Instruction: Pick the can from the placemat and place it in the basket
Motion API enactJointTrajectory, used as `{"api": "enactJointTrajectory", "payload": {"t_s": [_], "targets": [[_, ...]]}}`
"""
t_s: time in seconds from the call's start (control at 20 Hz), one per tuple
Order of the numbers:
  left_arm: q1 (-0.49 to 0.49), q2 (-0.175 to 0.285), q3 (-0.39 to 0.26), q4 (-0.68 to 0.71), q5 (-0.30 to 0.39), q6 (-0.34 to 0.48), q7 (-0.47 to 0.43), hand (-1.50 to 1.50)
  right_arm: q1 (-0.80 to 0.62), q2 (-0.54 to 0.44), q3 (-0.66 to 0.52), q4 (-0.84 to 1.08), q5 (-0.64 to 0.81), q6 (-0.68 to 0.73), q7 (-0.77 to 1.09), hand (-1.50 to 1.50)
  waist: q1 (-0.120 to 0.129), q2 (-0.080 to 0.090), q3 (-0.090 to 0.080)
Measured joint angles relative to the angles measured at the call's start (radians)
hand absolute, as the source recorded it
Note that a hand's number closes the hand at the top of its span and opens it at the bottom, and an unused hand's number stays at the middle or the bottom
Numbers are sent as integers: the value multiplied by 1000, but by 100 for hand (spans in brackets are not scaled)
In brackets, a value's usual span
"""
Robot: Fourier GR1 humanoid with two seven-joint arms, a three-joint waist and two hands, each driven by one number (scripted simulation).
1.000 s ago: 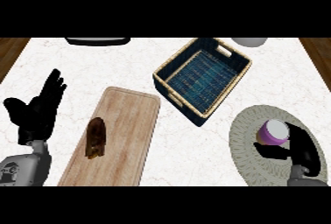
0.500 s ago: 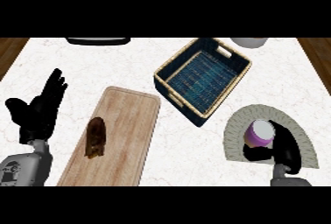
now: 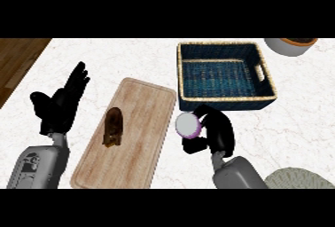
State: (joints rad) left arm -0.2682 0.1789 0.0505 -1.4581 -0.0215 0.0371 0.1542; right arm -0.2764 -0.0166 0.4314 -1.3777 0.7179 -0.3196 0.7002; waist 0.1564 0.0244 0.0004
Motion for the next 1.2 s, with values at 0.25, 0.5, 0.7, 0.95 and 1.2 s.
{"api": "enactJointTrajectory", "payload": {"t_s": [0.25, 0.5, 0.7, 0.95, 1.2], "targets": [[-22, -10, -13, 14, -4, -3, 4, 0, -147, 12, 139, -3, -46, -231, 58, 150, 15, -3, 3], [-40, -14, -13, 38, -15, 9, 7, 0, -310, 13, 231, 8, -43, -416, 121, 150, 5, -9, 0], [-39, -2, 0, 49, -14, 8, 7, 0, -469, 12, 264, 70, -9, -474, 226, 150, -12, -17, -3], [-41, -4, 4, 58, -23, 24, 12, 0, -672, 11, 262, 159, 28, -483, 363, 150, -32, -23, -5], [-33, 2, 12, 58, -27, 29, 6, 0, -825, 9, 204, 250, 55, -511, 403, 150, -44, -25, -5]]}}
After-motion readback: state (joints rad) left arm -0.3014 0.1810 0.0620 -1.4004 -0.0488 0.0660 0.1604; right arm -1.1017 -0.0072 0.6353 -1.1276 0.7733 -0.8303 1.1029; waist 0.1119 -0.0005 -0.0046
